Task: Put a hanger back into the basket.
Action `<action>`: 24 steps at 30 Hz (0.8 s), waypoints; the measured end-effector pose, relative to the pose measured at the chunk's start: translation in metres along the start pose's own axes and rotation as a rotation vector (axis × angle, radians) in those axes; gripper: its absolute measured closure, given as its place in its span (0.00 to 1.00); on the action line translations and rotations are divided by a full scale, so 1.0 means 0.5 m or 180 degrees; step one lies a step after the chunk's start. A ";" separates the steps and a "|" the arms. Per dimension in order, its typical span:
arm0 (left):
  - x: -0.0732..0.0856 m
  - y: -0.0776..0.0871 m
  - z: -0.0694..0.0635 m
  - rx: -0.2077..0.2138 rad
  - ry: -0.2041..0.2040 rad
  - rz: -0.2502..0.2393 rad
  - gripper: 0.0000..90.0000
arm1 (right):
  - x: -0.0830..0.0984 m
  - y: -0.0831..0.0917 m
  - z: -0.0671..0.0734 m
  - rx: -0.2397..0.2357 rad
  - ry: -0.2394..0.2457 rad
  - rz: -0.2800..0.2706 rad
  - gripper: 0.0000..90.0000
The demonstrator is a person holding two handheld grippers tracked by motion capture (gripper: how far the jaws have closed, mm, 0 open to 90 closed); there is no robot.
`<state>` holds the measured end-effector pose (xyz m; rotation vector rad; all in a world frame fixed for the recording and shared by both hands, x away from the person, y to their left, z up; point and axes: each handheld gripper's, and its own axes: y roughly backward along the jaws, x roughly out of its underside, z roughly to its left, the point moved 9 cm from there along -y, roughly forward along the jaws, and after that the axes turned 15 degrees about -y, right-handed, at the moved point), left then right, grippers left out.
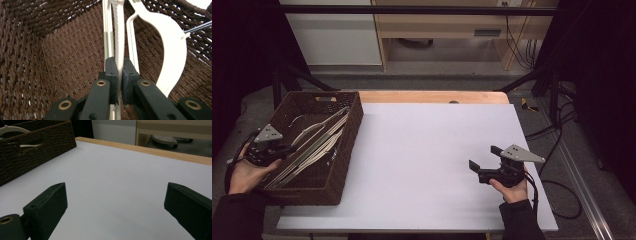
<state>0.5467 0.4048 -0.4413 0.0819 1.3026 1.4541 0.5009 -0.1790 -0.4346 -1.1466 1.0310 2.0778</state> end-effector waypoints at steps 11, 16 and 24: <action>-0.057 0.057 -0.010 -0.0079 0.0261 -0.0378 0.63 | -0.005 0.004 0.002 -0.0012 -0.0007 -0.0037 0.06; -0.106 0.087 -0.021 -0.0170 0.0527 -0.0846 0.50 | -0.006 0.008 0.003 -0.0013 -0.0008 -0.0046 0.06; -0.208 0.115 -0.099 -0.0034 0.0661 -0.1488 0.23 | -0.007 0.010 0.003 -0.0046 -0.0001 -0.0070 0.05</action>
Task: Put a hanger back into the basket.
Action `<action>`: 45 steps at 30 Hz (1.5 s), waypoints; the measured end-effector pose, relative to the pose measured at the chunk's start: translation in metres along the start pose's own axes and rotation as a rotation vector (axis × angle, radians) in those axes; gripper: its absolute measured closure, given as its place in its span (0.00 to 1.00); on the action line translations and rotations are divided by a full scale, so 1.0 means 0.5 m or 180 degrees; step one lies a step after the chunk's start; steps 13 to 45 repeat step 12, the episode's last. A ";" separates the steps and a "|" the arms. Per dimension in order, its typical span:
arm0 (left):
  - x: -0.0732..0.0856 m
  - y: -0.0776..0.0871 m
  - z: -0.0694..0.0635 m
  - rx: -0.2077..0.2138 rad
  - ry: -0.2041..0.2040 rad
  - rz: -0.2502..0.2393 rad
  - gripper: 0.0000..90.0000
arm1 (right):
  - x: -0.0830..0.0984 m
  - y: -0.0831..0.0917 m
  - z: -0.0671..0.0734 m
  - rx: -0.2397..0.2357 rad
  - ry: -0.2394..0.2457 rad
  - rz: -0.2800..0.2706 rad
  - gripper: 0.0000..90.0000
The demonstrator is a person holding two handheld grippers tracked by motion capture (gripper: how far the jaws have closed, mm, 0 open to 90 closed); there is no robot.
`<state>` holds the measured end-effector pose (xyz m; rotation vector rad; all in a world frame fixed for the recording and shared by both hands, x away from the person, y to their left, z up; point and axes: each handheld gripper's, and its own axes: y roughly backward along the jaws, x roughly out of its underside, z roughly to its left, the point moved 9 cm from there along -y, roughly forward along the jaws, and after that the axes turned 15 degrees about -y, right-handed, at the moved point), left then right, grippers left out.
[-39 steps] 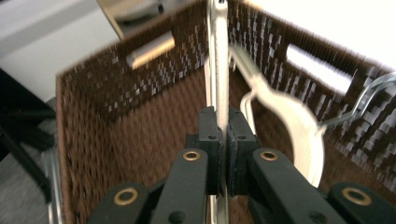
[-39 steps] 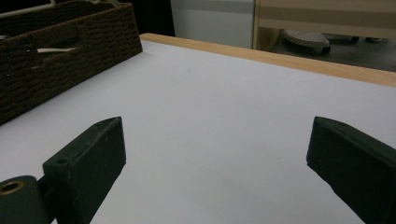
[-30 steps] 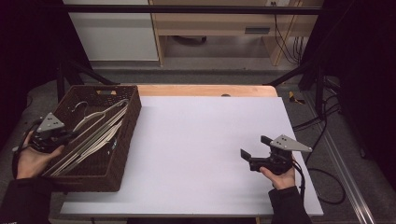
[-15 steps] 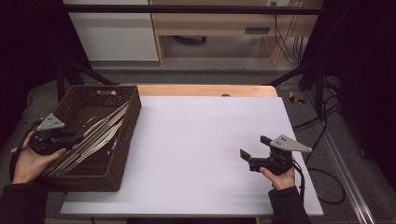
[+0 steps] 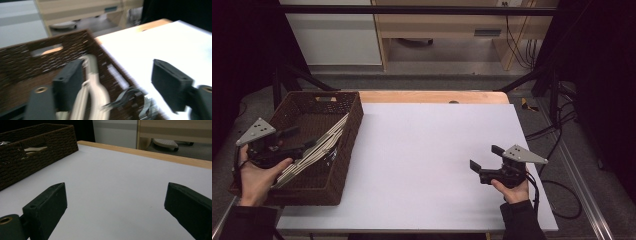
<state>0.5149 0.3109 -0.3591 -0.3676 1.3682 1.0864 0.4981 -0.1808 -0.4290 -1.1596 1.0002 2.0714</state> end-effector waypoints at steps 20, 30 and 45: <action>-0.066 -0.069 -0.145 0.0364 0.0075 -0.0392 0.07 | -0.001 0.005 -0.001 -0.0032 -0.0004 -0.0003 0.05; -0.066 -0.069 -0.145 0.0364 0.0075 -0.0392 0.07 | -0.001 0.005 -0.001 -0.0032 -0.0004 -0.0003 0.05; -0.066 -0.069 -0.145 0.0364 0.0075 -0.0392 0.07 | -0.001 0.005 -0.001 -0.0032 -0.0004 -0.0003 0.05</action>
